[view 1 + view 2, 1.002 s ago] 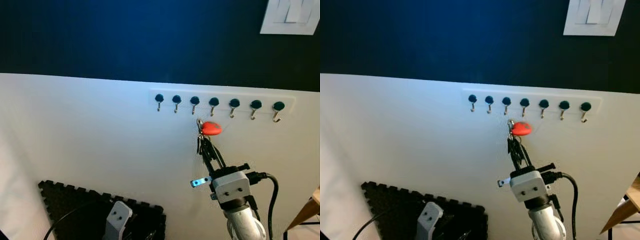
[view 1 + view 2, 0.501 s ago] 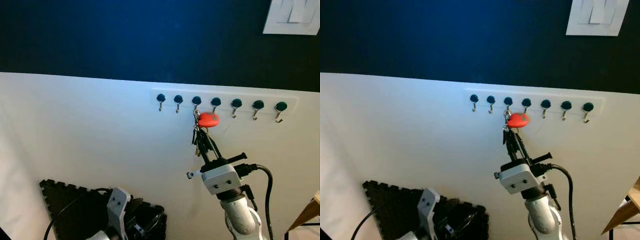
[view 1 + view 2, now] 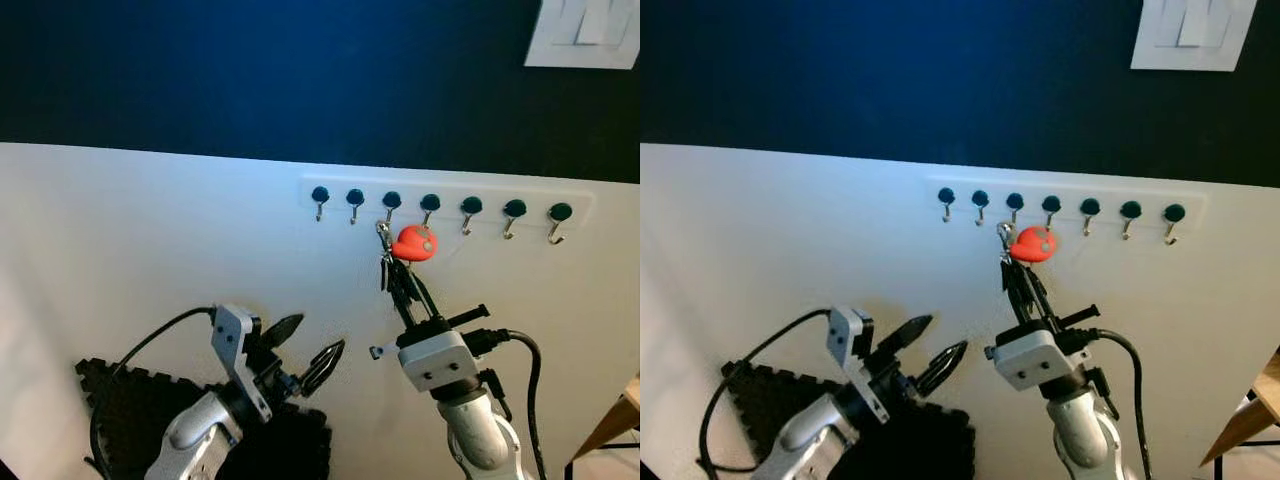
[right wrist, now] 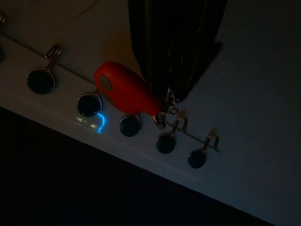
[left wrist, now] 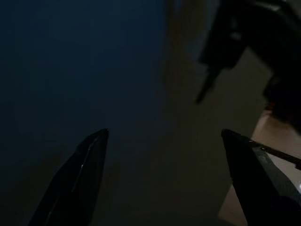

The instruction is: Hang keys on a hook

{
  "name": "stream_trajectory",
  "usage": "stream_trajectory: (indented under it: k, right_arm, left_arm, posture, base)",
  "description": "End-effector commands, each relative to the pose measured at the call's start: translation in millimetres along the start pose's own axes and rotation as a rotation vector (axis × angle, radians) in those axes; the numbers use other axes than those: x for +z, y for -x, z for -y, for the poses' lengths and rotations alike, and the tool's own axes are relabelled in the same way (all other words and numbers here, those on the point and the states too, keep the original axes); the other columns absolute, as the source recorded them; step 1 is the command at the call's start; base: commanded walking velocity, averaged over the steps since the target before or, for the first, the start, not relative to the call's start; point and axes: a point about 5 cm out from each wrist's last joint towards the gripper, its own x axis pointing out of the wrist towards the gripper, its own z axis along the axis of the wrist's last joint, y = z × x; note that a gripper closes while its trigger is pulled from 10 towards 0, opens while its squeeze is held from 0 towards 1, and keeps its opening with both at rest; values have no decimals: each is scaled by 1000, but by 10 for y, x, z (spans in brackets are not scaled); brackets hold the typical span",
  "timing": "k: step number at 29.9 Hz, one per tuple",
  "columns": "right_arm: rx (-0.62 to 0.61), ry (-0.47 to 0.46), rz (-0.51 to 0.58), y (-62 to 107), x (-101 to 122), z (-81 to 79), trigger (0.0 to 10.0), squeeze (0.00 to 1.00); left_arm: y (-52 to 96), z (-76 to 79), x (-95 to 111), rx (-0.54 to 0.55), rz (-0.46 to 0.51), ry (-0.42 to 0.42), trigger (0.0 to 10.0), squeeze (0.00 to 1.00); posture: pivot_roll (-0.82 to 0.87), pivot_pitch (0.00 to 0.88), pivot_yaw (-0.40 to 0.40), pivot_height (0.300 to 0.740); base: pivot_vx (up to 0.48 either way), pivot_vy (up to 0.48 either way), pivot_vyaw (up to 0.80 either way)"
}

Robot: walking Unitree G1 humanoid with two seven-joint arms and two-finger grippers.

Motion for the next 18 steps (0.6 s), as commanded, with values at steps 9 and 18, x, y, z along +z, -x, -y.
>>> stream_trajectory:
  k: [9, 18]
  right_arm:
    - [-5, 6, 17, 2, 24, 16, 10000, 0]
    - [3, 5, 12, -8, 14, 3, 10000, 0]
  left_arm:
    - [-23, 79, 139, -67, 38, 32, 10000, 0]
    - [-34, 100, 174, -97, 33, 35, 10000, 0]
  posture:
    - [38, 43, 19, 740]
    - [37, 40, 20, 740]
  base:
    - [0, 0, 0]
    - [0, 0, 0]
